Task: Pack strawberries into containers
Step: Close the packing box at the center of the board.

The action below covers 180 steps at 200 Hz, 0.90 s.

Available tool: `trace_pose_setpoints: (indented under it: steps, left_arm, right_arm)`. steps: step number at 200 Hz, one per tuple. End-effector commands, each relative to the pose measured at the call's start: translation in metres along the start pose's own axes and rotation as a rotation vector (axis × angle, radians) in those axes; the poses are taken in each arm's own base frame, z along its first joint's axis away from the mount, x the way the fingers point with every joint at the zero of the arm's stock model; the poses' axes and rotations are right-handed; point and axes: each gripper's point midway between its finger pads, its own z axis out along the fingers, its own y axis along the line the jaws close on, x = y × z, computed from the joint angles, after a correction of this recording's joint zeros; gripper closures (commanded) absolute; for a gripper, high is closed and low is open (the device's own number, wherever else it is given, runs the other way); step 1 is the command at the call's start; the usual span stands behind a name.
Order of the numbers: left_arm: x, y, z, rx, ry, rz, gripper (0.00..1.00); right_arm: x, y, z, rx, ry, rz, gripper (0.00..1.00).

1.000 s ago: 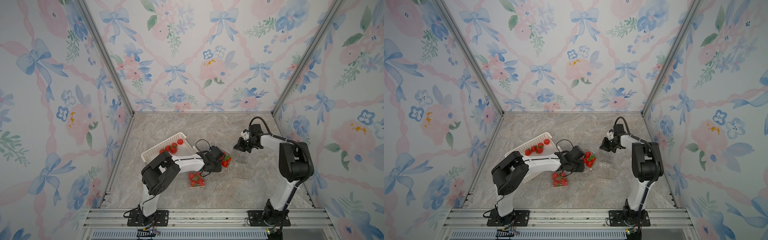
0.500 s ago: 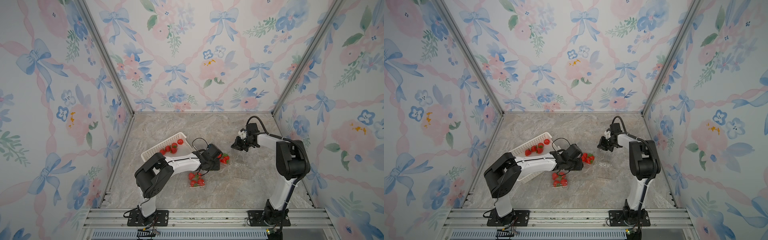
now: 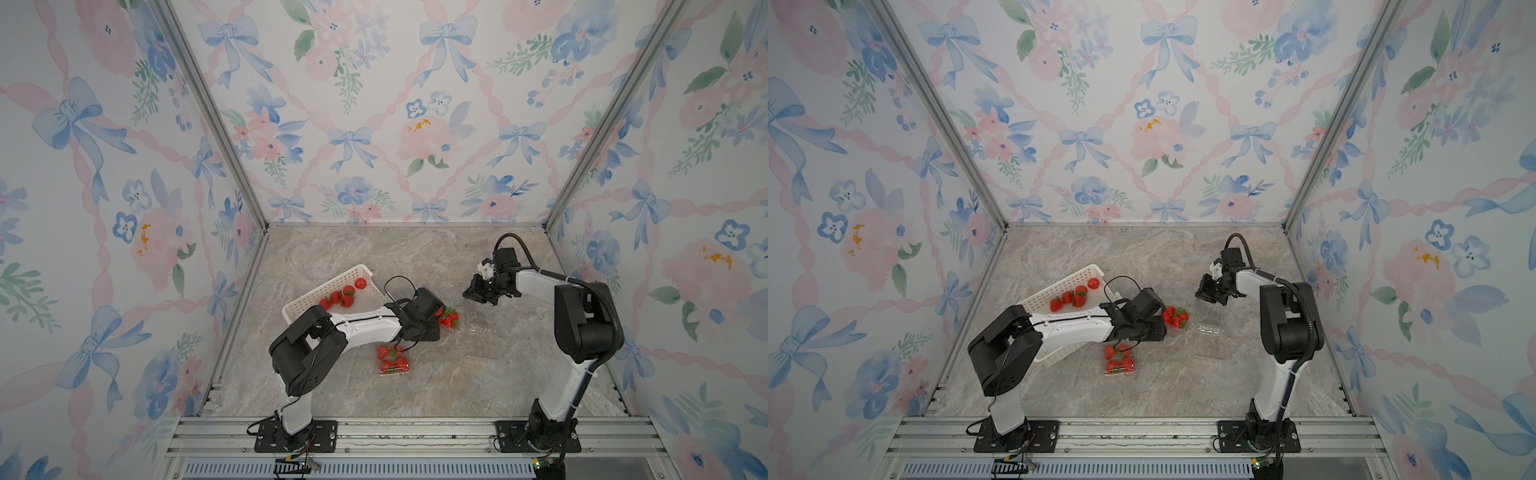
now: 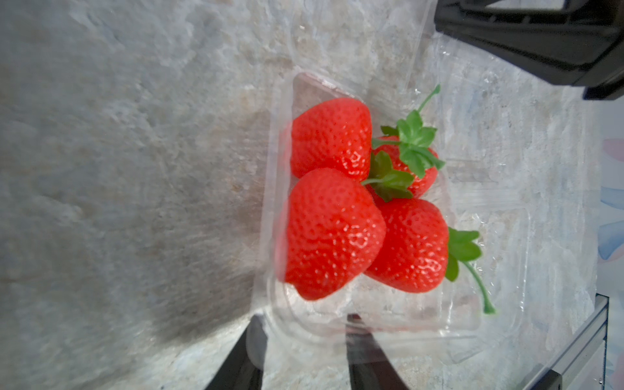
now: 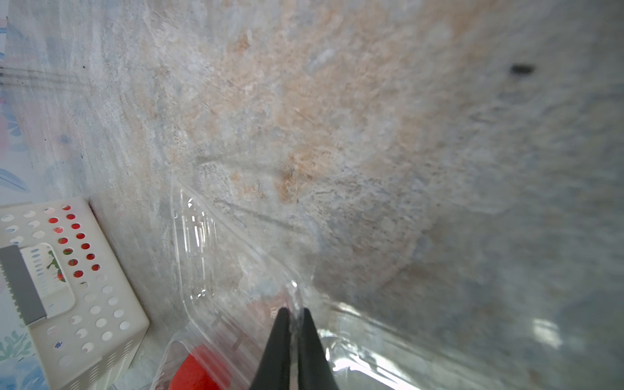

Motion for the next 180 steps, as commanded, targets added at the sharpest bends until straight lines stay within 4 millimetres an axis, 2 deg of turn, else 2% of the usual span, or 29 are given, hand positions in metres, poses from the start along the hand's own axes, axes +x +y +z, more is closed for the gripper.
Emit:
trace_pose_setpoints:
  steps: [1, 65, 107, 180]
  left_arm:
    - [0.005, 0.013, 0.005, -0.03, 0.012, -0.01, 0.58]
    - [0.012, 0.021, 0.01, -0.052, 0.028, -0.013, 0.58]
    - [0.01, 0.017, 0.013, -0.047, 0.027, -0.007, 0.58]
    - [0.006, 0.009, 0.014, -0.034, 0.019, 0.004, 0.59]
  right_arm:
    - [-0.001, 0.005, -0.014, -0.011, -0.039, -0.019, 0.92]
    - [-0.001, 0.005, -0.034, -0.004, -0.068, -0.026, 0.91]
    - [0.006, -0.003, -0.035, 0.006, -0.063, -0.011, 0.91]
    - [0.024, -0.018, -0.049, 0.02, -0.075, 0.008, 0.91]
